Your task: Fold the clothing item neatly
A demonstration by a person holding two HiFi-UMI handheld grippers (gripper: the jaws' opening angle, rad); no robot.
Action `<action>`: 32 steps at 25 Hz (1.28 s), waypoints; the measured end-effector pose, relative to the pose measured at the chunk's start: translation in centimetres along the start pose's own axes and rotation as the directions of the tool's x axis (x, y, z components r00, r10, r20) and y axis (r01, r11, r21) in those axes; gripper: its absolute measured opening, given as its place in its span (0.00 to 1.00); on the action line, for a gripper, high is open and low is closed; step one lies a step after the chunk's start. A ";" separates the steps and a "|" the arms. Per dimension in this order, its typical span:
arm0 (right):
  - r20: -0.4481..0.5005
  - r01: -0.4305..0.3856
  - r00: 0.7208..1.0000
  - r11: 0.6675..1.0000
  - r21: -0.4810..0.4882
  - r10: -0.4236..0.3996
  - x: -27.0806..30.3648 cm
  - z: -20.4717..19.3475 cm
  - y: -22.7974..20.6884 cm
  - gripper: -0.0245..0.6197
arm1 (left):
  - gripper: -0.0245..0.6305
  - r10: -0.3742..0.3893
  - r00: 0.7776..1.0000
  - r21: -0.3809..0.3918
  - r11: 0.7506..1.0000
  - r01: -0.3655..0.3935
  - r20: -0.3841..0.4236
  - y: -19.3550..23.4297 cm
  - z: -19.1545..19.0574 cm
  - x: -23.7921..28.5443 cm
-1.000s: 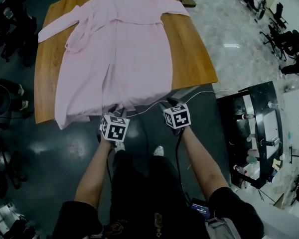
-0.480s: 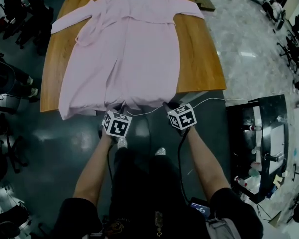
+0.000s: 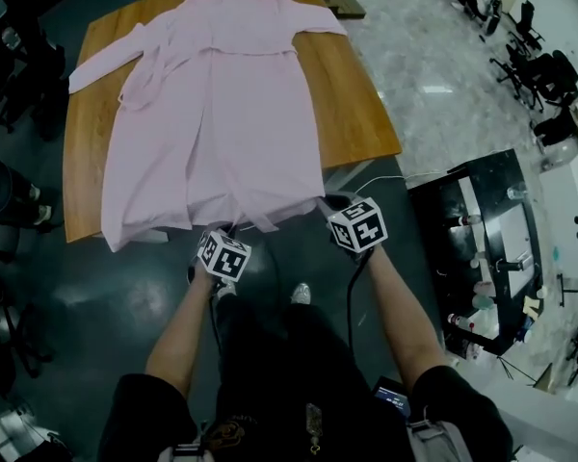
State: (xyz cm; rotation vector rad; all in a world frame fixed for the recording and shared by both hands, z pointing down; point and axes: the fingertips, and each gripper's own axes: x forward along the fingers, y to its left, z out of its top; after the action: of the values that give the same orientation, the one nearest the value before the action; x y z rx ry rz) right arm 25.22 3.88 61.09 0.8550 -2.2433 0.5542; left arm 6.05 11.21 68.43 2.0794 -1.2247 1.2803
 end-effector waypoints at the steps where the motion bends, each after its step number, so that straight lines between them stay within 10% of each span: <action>1: -0.003 0.015 1.000 1.000 0.002 -0.015 -0.4 0.1 -0.2 0.05 | 0.08 -0.019 1.000 0.013 1.000 0.019 0.000 -0.7 0.0 0.1; 12: -0.034 0.096 0.995 0.995 0.042 -0.094 -2.9 -0.9 -2.3 0.05 | 0.08 -0.110 0.994 0.031 0.993 0.110 -0.013 -3.9 -0.5 -0.1; 19: -0.033 0.086 0.996 0.996 0.025 -0.085 -2.9 -0.7 -2.3 0.05 | 0.26 -0.137 0.989 -0.061 0.988 0.140 0.061 -4.2 2.1 -1.8; 26: -0.040 0.093 0.995 0.996 0.016 -0.092 -2.7 -0.9 -2.3 0.05 | 0.28 -0.036 0.981 -0.216 0.973 0.078 0.192 -1.5 9.3 -2.2; 32: -0.052 0.095 0.994 0.995 0.017 -0.094 -2.5 -1.4 -2.4 0.05 | 0.29 0.062 0.986 -0.343 0.939 -0.007 0.152 0.8 10.4 -1.2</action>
State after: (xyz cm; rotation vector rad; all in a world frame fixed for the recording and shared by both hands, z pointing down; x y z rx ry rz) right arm 28.92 4.07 60.60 0.9414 -2.1418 0.5489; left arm 10.41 3.96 62.18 1.9394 -1.4430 0.8501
